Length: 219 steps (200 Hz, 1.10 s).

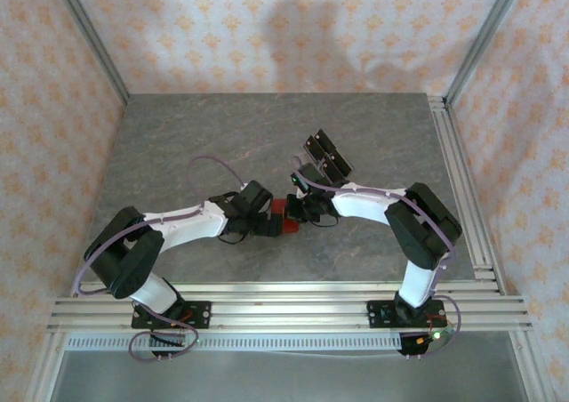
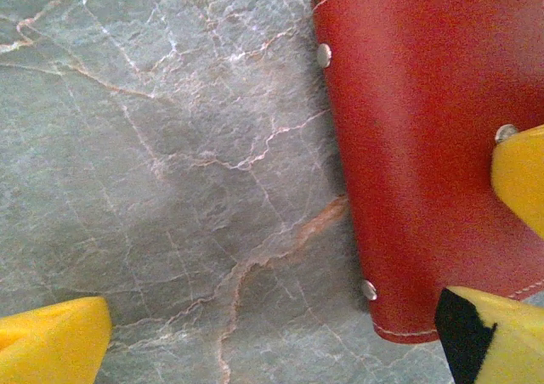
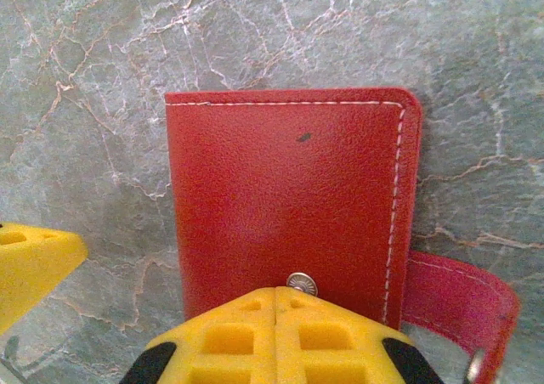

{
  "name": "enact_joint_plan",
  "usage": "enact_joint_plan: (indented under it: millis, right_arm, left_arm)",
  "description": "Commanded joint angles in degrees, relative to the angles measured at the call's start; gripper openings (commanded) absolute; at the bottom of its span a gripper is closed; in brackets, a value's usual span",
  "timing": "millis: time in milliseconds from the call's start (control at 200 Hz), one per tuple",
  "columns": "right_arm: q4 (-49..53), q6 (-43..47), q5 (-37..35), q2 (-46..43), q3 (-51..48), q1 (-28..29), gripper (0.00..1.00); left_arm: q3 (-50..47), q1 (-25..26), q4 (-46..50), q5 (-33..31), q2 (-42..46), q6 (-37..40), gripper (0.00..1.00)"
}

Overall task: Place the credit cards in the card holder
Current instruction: Close the card holder at the center of the table.

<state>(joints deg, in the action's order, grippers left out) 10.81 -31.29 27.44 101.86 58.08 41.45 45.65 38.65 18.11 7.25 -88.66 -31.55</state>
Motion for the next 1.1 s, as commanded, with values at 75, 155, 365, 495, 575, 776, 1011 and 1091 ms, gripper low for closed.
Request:
enact_joint_plan:
  millis: [75, 155, 365, 495, 575, 776, 1011, 1091]
  right_arm:
    - [0.58, 0.62, -0.92, -3.36, 0.93, -1.6, 0.1]
    - [2.62, 1.02, -2.17, -7.53, 1.17, -2.48, 0.16]
    - [16.2, 7.22, -9.88, -9.97, 5.58, -3.37, 0.31]
    - [20.98, 10.18, -13.17, -7.4, 7.62, -3.39, 0.34]
    - [21.8, 10.81, -13.81, -5.97, 8.34, -3.26, 0.34]
    - [21.16, 11.07, -13.57, -3.4, 9.38, -3.22, 0.34]
    - [20.56, 11.16, -12.59, -1.77, 10.8, -2.61, 0.33]
    - [20.7, 11.18, -12.51, -1.02, 11.15, -2.35, 0.33]
  left_arm:
    - [0.99, 0.53, 0.57, -3.83, -2.85, 0.28, 1.0]
    - [0.79, 0.59, 0.4, -4.52, -3.74, -0.09, 1.0]
    - [0.85, 0.57, -0.69, -4.64, -4.85, -0.28, 1.0]
    - [0.58, 0.52, -1.01, -4.52, -4.73, -0.35, 1.0]
    - [0.16, 0.55, -1.22, -4.61, -4.58, -0.44, 1.0]
    - [-0.66, 0.55, -2.05, -4.24, -4.61, -0.76, 1.0]
    - [-0.58, 0.55, -2.25, -4.05, -4.74, -0.62, 1.0]
    - [-0.52, 0.54, -2.41, -3.99, -4.85, -0.62, 1.0]
